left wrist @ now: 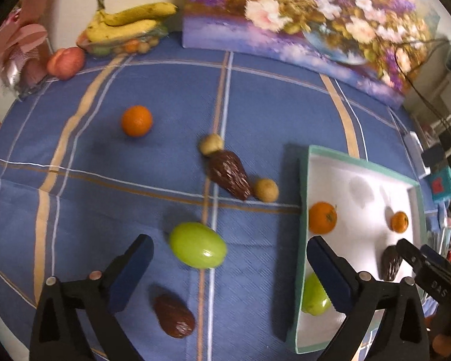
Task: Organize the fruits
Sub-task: 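Lift both open tools away from the tray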
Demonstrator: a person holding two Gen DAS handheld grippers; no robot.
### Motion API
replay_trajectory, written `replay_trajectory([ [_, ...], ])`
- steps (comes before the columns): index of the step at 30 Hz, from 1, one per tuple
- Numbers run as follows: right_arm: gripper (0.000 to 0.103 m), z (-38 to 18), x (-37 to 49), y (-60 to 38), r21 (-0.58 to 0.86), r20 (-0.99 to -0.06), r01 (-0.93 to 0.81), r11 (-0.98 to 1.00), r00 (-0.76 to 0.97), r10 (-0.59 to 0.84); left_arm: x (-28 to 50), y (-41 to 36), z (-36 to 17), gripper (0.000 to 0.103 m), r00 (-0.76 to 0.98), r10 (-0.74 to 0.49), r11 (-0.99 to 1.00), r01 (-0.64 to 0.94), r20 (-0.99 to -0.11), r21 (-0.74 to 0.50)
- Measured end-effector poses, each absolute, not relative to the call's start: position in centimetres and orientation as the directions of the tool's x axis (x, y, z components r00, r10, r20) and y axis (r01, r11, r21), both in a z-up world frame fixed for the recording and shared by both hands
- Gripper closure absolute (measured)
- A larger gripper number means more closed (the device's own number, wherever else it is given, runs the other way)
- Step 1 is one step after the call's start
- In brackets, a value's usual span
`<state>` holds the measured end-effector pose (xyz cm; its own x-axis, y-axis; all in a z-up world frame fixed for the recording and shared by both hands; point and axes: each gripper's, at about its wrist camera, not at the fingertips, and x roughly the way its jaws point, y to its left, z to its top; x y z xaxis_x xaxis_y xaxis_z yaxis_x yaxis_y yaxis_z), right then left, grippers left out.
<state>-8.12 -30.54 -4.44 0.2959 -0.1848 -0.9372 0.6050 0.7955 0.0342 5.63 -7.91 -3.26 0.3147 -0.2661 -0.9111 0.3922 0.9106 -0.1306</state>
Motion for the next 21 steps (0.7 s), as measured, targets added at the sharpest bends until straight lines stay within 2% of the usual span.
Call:
replay_trajectory([
  [1,0.018,-4.1,-8.2,-30.3,0.033,-0.932,0.603,0.797,0.306,-0.193,5.8,-7.5,-2.9,0.0,0.328,-0.266,0.914,0.385,-0.907,-0.129],
  [2,0.014,-3.8,-8.2,-30.2,0.038,-0.927,0.601,0.799,0.319,-0.196,5.9,-7.2,-2.7,0.0,0.339,-0.263,0.917,0.379,-0.903,-0.125],
  [3,0.006,-3.5,-8.2,-30.0,0.046,-0.922,0.598,0.8,0.335,-0.197,6.1,-6.9,-2.5,0.0,0.349,-0.26,0.92,0.373,-0.9,-0.121],
  [4,0.005,-3.2,-8.3,-29.9,0.057,-0.915,0.597,0.8,0.351,-0.197,6.3,-6.6,-2.2,0.0,0.358,-0.257,0.923,0.367,-0.898,-0.118],
  [16,0.004,-0.7,-7.3,-27.2,0.106,-0.877,0.563,0.82,0.441,-0.189,6.7,-2.9,-0.7,0.0,0.405,-0.262,0.935,0.333,-0.876,-0.125],
  [21,0.004,0.0,-6.6,-25.7,0.158,-0.863,0.519,0.84,0.486,-0.138,6.6,-1.6,-0.9,0.0,0.397,-0.276,0.938,0.31,-0.875,-0.155],
])
